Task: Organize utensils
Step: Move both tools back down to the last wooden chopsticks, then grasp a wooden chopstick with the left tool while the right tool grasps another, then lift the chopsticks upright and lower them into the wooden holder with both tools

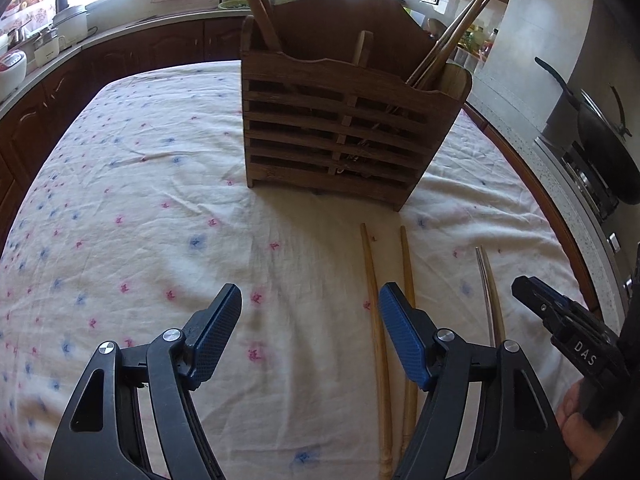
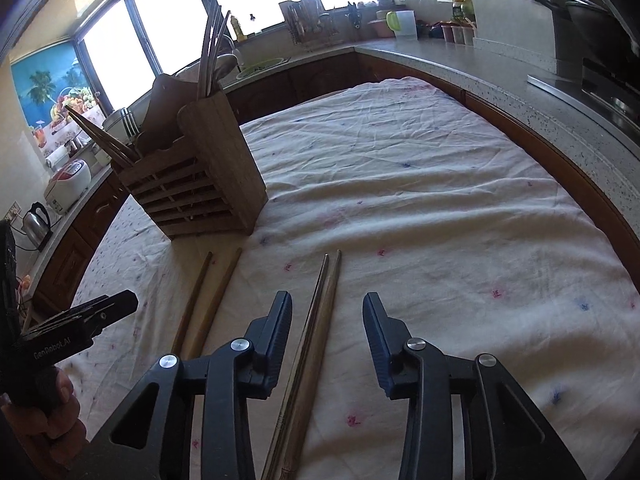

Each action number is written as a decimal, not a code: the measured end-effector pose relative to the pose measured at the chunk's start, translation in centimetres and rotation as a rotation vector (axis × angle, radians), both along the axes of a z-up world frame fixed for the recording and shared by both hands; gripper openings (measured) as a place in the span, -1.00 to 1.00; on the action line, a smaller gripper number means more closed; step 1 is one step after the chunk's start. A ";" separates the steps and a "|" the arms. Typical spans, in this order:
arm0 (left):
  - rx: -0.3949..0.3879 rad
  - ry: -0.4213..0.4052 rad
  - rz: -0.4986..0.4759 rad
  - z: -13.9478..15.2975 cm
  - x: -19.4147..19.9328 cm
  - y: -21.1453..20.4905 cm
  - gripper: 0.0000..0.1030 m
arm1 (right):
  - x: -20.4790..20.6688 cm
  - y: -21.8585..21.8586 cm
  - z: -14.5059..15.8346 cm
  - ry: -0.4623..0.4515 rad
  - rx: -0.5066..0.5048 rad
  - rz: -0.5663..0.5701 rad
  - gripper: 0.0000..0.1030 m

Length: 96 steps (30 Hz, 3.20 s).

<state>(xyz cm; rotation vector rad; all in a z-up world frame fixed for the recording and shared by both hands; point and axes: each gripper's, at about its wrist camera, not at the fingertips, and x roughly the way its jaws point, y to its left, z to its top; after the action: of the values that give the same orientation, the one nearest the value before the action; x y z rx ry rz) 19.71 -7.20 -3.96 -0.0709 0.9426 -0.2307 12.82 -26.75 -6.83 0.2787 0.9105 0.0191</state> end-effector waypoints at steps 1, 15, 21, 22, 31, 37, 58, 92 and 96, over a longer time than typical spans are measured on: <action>0.001 0.007 -0.009 -0.1 0.4 -0.3 0.37 | 0.3 0.0 -0.2 0.008 -0.005 0.002 -0.30; 0.148 0.017 -0.101 -2.6 3.6 -4.9 0.04 | 3.6 0.6 -2.5 0.079 -0.085 0.023 -0.47; 0.171 -0.011 -0.141 -2.6 3.1 -6.4 -0.37 | 4.6 2.1 -2.8 0.078 -0.208 0.044 -0.55; 0.173 -0.014 -0.149 -2.6 3.0 -6.6 -0.44 | 4.6 2.4 -2.8 0.077 -0.222 0.053 -0.61; 0.067 0.026 -0.147 -2.0 3.1 -4.9 -0.90 | 3.9 0.8 -2.1 0.068 -0.072 0.035 -0.89; -0.036 -0.004 -0.117 0.2 1.5 -2.1 -0.90 | 2.2 0.4 0.5 0.000 0.004 0.033 -0.90; -0.236 -0.281 -0.079 13.1 -5.8 5.5 -0.90 | -2.0 2.1 14.5 -0.338 0.062 0.100 -0.90; -0.207 -0.530 0.015 21.2 -2.9 7.5 -0.90 | 2.3 3.2 20.5 -0.519 0.071 0.112 -0.90; -0.199 -0.575 0.040 22.7 -1.4 7.6 -0.90 | 3.7 3.3 22.0 -0.567 0.064 0.105 -0.90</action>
<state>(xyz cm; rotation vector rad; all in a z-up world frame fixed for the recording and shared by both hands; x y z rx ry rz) 18.35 0.43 18.73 -0.1954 0.3443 -0.2873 16.53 -23.43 15.15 0.2650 0.3597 0.2148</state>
